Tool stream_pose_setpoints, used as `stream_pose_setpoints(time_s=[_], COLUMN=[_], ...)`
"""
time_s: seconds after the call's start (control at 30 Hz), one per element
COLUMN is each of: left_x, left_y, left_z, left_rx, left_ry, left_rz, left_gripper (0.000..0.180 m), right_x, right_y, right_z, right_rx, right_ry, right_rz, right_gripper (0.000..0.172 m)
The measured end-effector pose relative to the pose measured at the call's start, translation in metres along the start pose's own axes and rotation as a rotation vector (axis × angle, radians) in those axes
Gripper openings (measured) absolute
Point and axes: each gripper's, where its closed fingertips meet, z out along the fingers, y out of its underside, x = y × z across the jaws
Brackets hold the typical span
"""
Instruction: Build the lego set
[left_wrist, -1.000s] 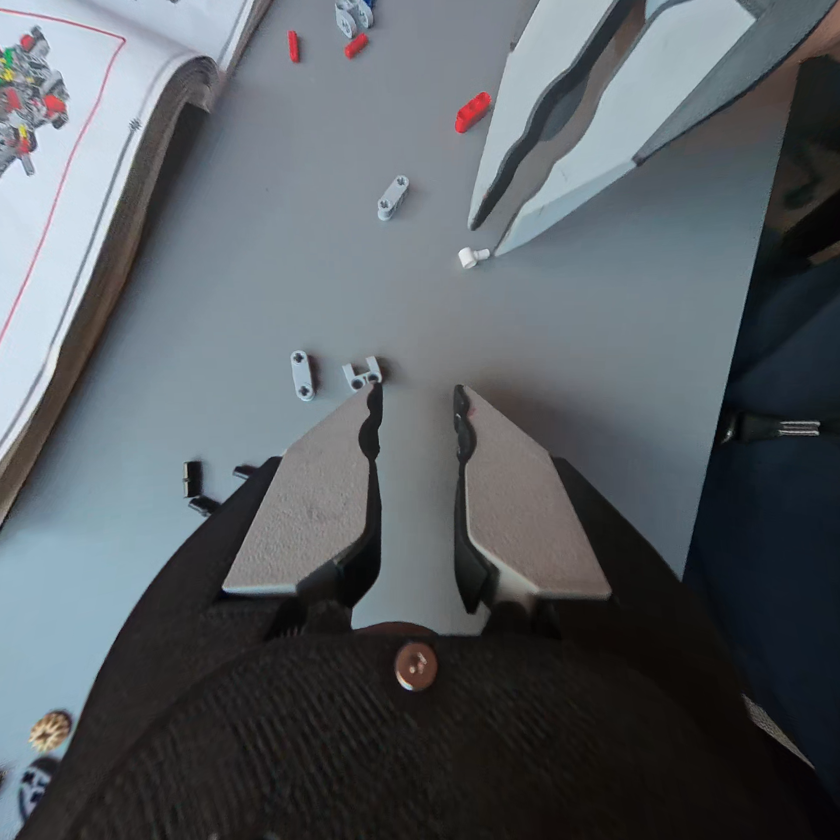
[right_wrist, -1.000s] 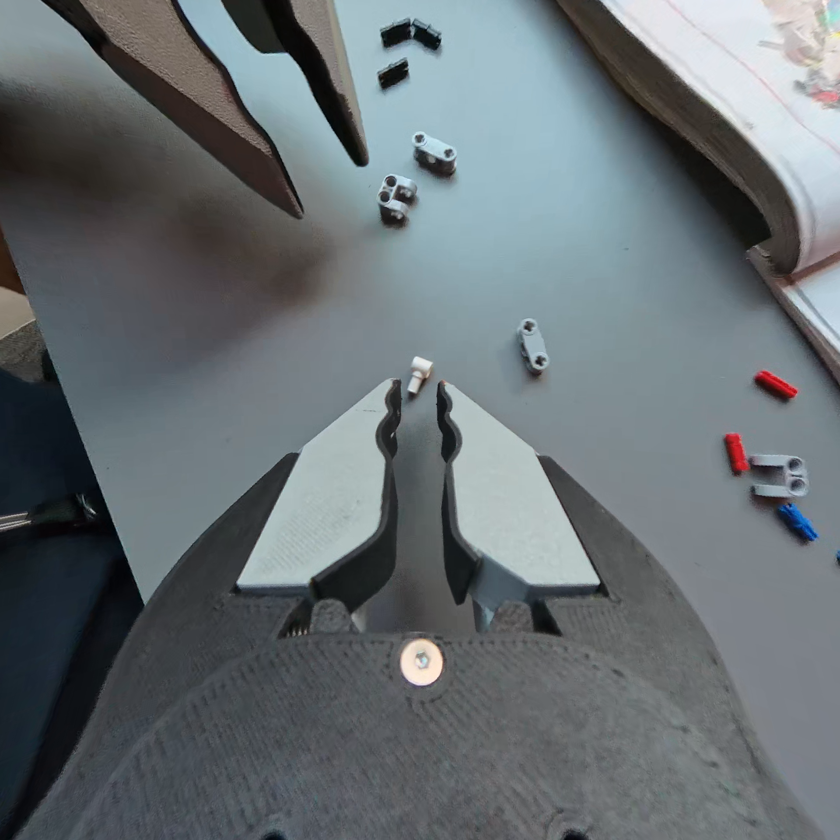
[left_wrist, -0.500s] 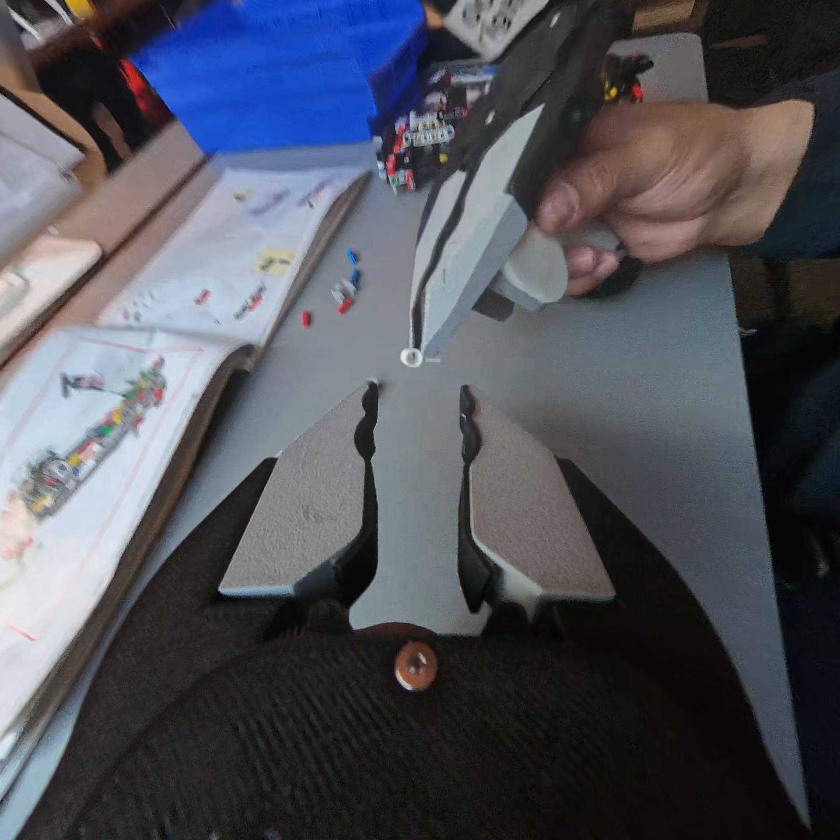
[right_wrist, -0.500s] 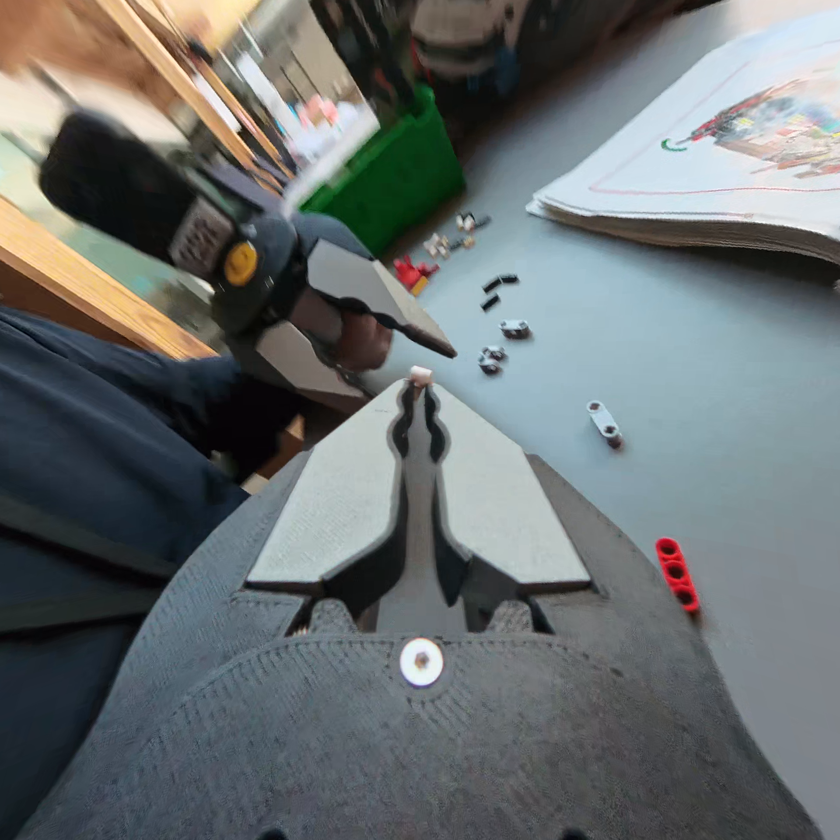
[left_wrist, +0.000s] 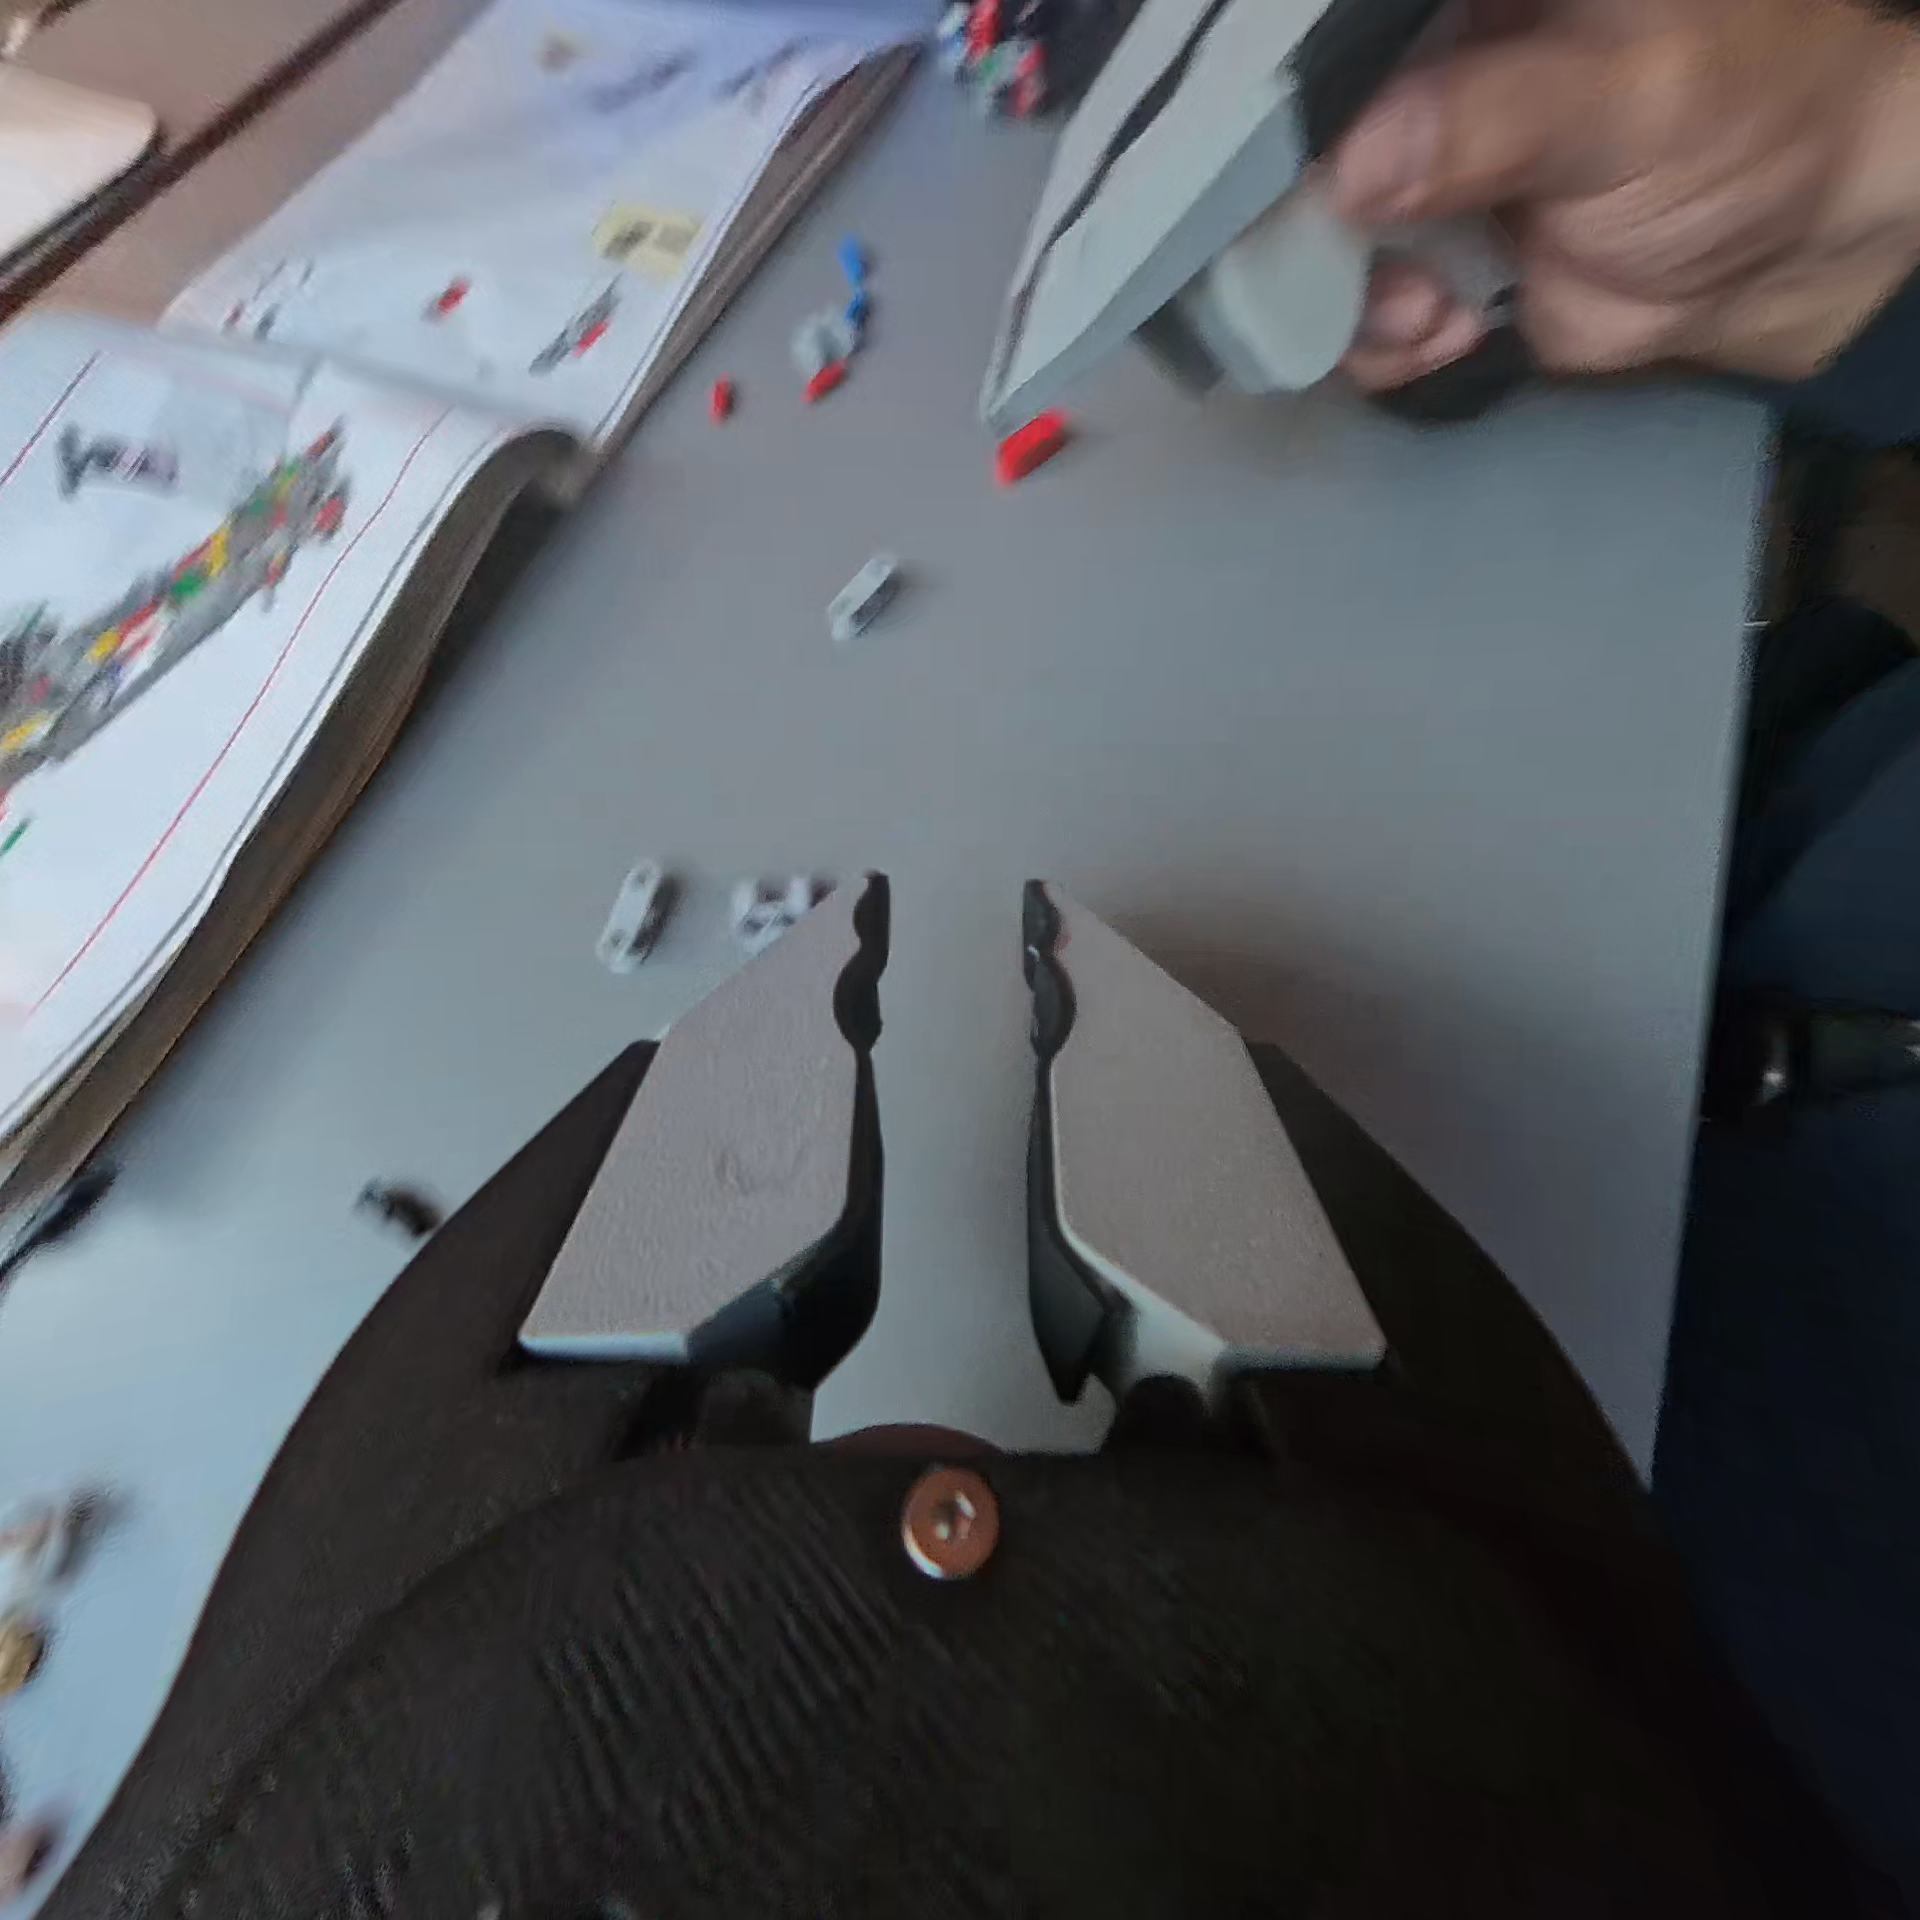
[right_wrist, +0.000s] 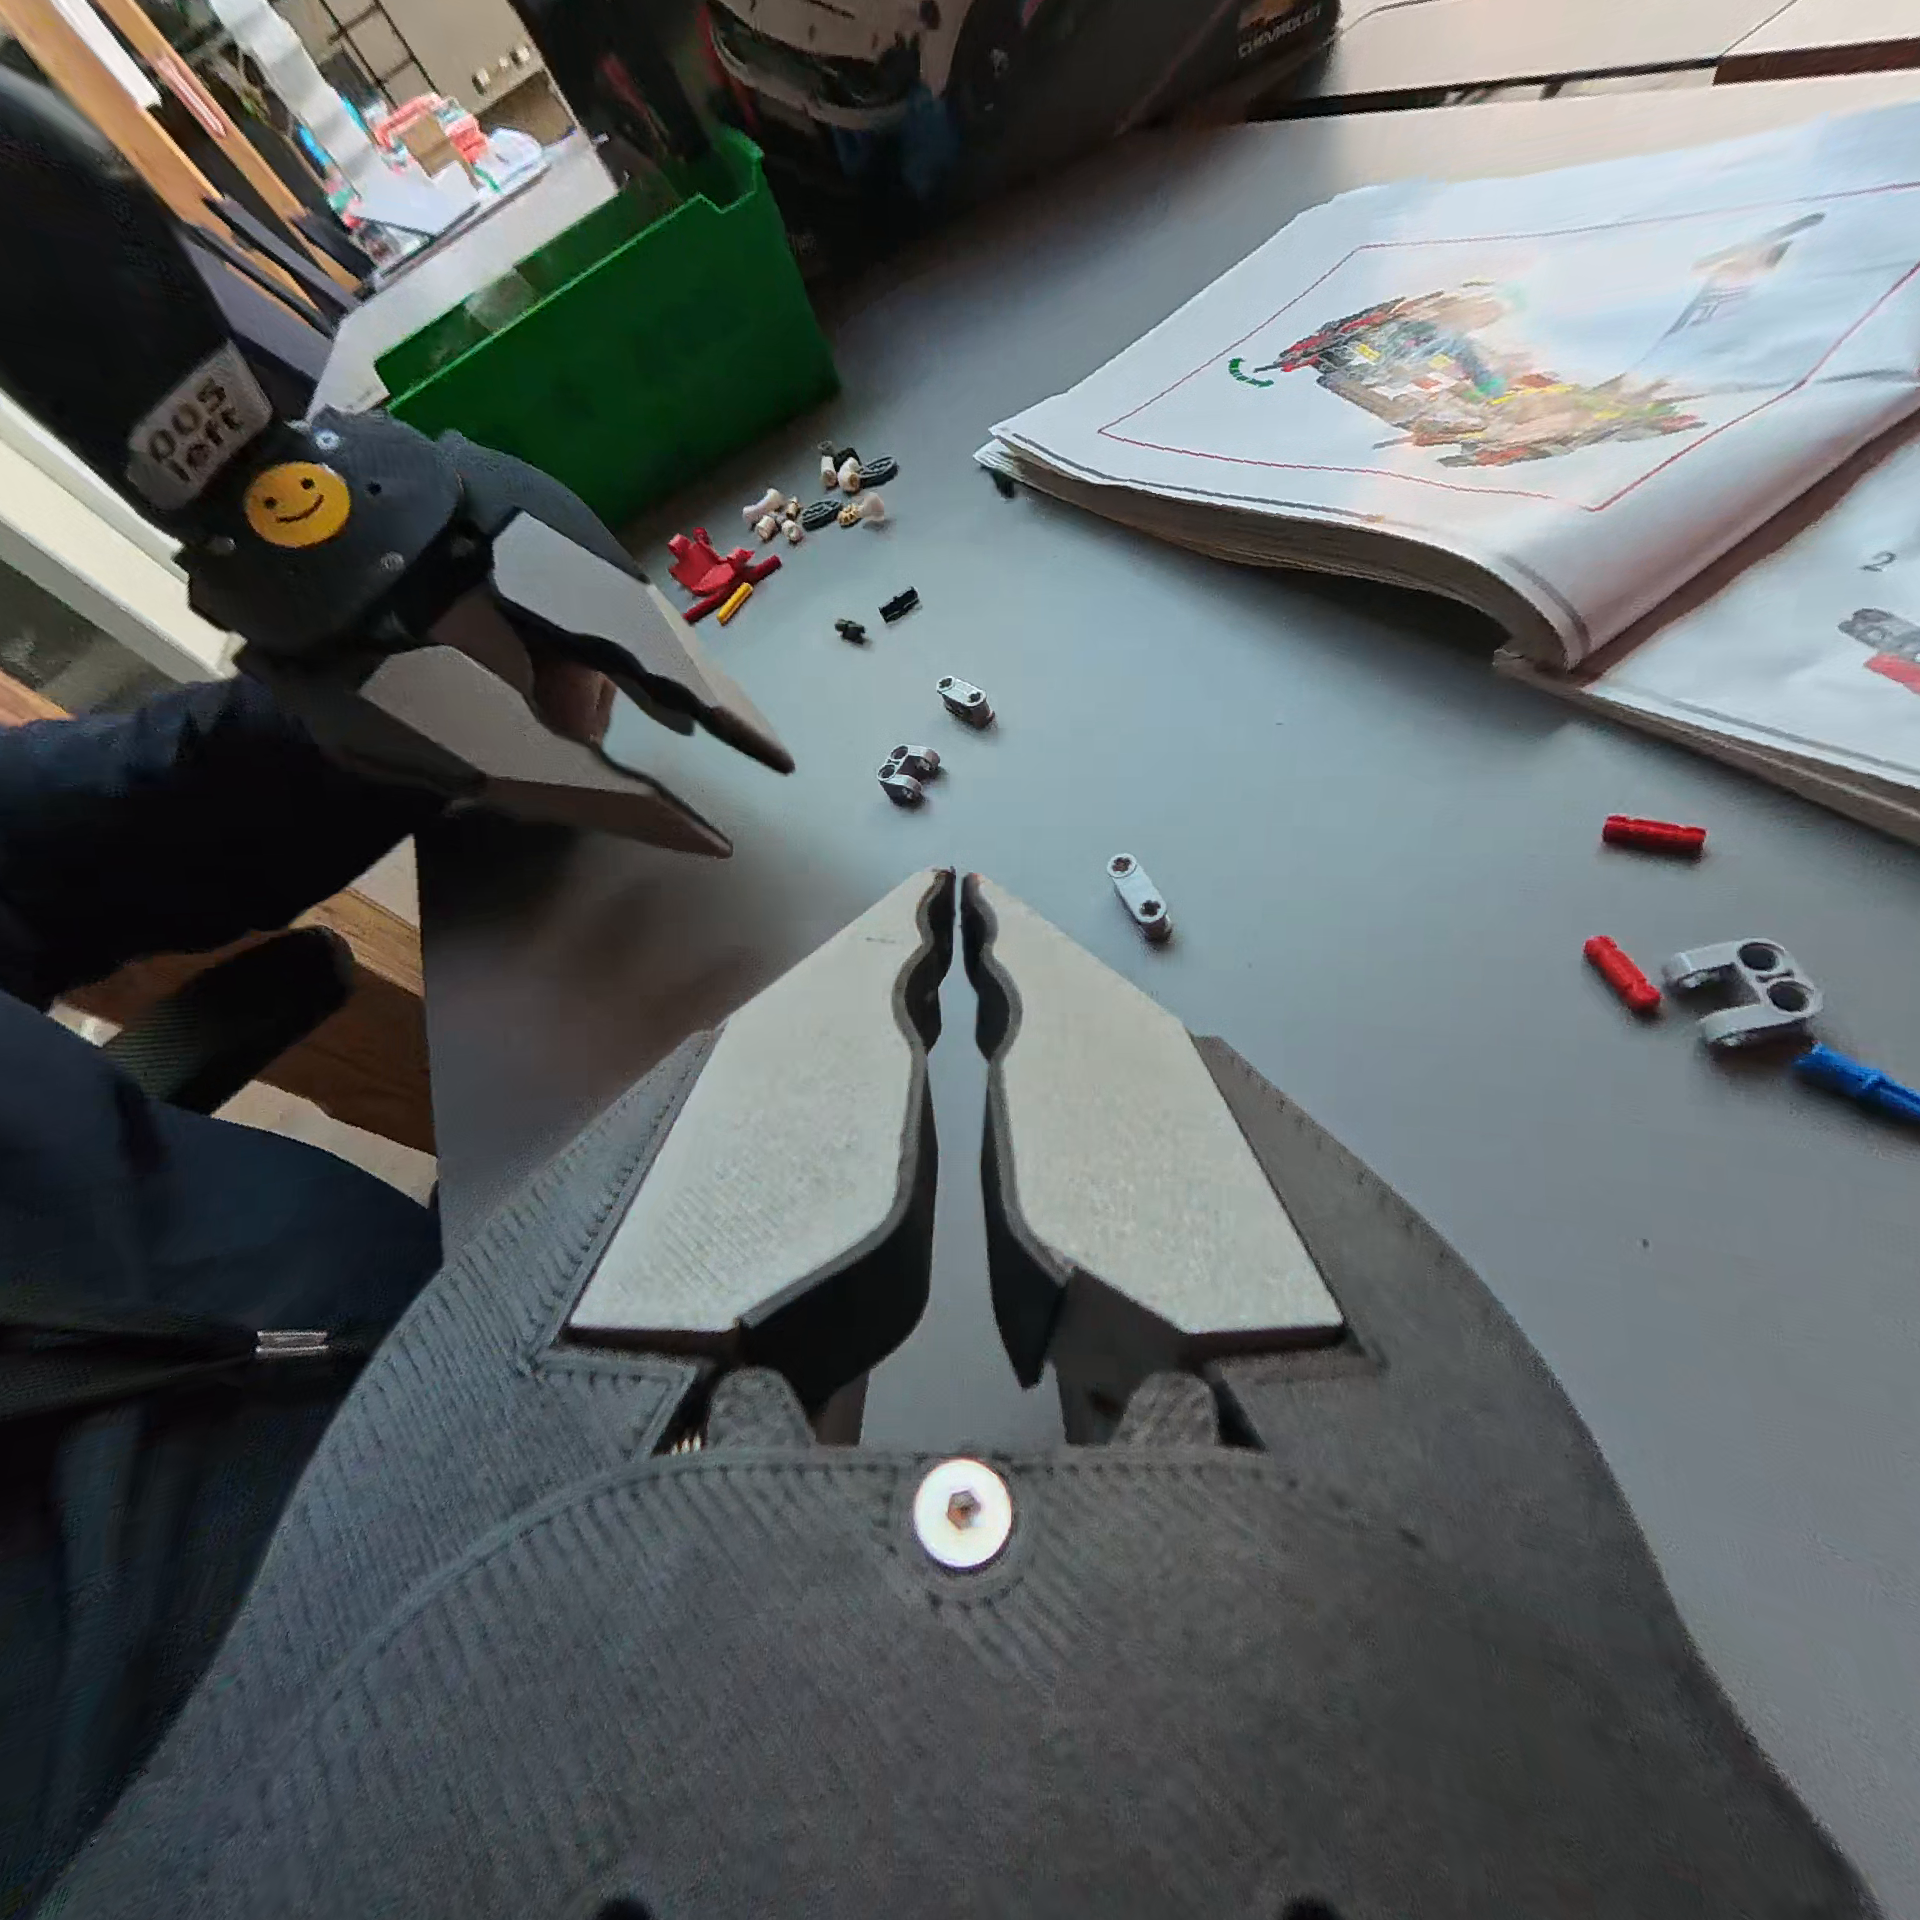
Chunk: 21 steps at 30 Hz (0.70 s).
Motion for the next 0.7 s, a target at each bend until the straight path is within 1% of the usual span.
stream_pose_setpoints(time_s=[0.07,0.13,0.17,0.2,0.23,0.27,0.33,0.37,0.5,0.57,0.6,0.63,0.7], left_x=[-0.022,-0.046,-0.064,-0.087,-0.107,-0.123,-0.137,-0.143,-0.148,-0.152,-0.155,-0.156,-0.150], left_y=[0.013,0.022,0.032,0.041,0.049,0.054,0.060,0.068,0.091,0.102,0.105,0.104,0.096], left_z=[-0.021,-0.054,-0.071,-0.089,-0.103,-0.112,-0.114,-0.113,-0.099,-0.098,-0.098,-0.097,-0.090], left_rx=[-0.084,-0.143,-0.198,-0.233,-0.254,-0.259,-0.259,-0.299,-0.412,-0.486,-0.501,-0.488,-0.438], left_ry=[-0.094,-0.143,-0.192,-0.273,-0.336,-0.369,-0.348,-0.347,-0.293,-0.299,-0.302,-0.287,-0.212], left_rz=[-0.040,-0.111,-0.161,-0.188,-0.208,-0.245,-0.313,-0.331,-0.282,-0.263,-0.262,-0.285,-0.378], left_gripper=[0.028,0.028,0.028,0.027,0.025,0.024,0.024,0.024,0.020,0.020,0.020,0.020,0.024], right_x=[0.000,0.001,0.002,0.002,0.000,-0.003,-0.005,-0.006,-0.007,-0.008,-0.008,-0.008,-0.009], right_y=[-0.001,-0.002,-0.002,-0.003,-0.002,-0.001,0.002,0.004,0.006,0.005,0.005,0.005,0.005], right_z=[0.002,0.002,0.002,0.001,0.002,0.003,0.005,0.007,0.007,0.006,0.006,0.006,0.006], right_rx=[-0.010,-0.008,-0.005,0.000,0.001,-0.003,-0.024,-0.034,-0.045,-0.037,-0.035,-0.035,-0.034], right_ry=[0.010,0.045,0.072,0.090,0.095,0.096,0.111,0.120,0.139,0.131,0.128,0.125,0.123], right_rz=[-0.040,-0.102,-0.134,-0.161,-0.186,-0.211,-0.254,-0.272,-0.309,-0.308,-0.305,-0.303,-0.303], right_gripper=[0.000,0.000,0.000,0.000,0.000,0.000,0.000,0.000,0.000,0.000,0.000,0.000,0.000])
